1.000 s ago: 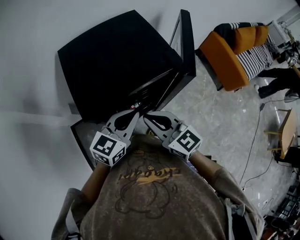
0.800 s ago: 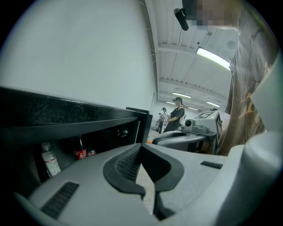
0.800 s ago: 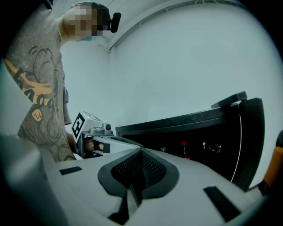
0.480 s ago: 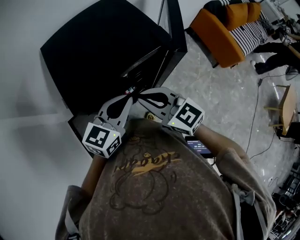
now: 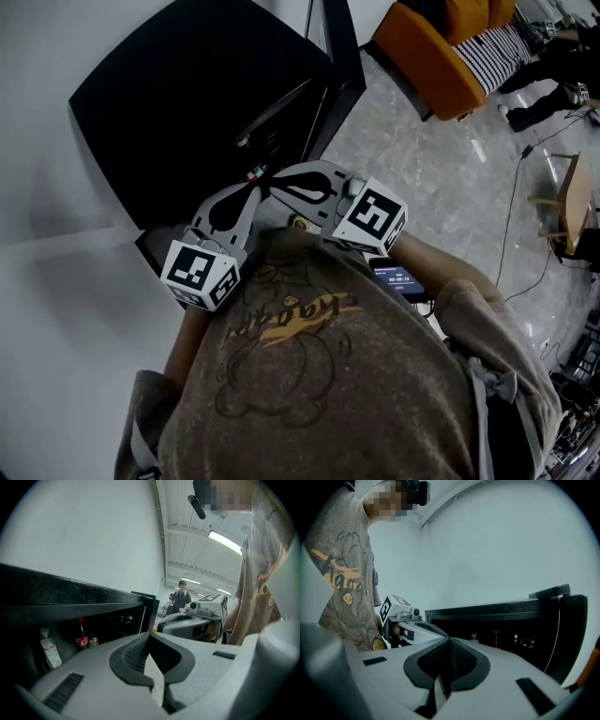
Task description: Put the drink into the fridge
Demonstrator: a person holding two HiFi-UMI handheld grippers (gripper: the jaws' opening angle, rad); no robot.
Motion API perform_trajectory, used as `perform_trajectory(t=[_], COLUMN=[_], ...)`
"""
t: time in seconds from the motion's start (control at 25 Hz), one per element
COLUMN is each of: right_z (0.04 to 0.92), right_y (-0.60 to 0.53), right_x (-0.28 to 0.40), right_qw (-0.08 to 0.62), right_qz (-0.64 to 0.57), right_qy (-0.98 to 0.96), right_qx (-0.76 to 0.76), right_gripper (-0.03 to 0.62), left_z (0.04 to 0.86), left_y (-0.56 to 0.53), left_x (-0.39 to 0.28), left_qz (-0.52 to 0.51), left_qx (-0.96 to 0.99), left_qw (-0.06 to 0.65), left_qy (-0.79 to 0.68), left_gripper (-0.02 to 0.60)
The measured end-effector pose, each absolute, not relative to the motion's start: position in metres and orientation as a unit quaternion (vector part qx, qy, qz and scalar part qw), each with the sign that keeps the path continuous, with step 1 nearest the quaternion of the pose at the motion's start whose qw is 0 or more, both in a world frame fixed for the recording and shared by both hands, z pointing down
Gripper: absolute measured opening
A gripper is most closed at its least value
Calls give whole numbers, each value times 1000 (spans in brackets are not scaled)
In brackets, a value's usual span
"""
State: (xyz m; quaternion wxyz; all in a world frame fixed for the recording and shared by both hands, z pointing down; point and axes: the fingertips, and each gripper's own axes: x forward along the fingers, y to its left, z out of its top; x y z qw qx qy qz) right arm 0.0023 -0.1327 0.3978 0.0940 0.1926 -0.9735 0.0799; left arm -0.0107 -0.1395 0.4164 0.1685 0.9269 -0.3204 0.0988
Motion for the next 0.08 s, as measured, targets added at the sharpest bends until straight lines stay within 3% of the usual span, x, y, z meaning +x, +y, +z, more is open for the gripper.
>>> perform_trajectory(t=[0.08], right_z=[399], right_y=[-133], right_x=[2], right_qw=[92], right_qz=[81], right_qy=[-974], right_qx=[190], right_gripper=[21], left_z=[418], left_y=[-139], left_x=[-10], left_qz=[99], left_qx=[926], left_qw=[171], left_qy=[-322], left_gripper=[3])
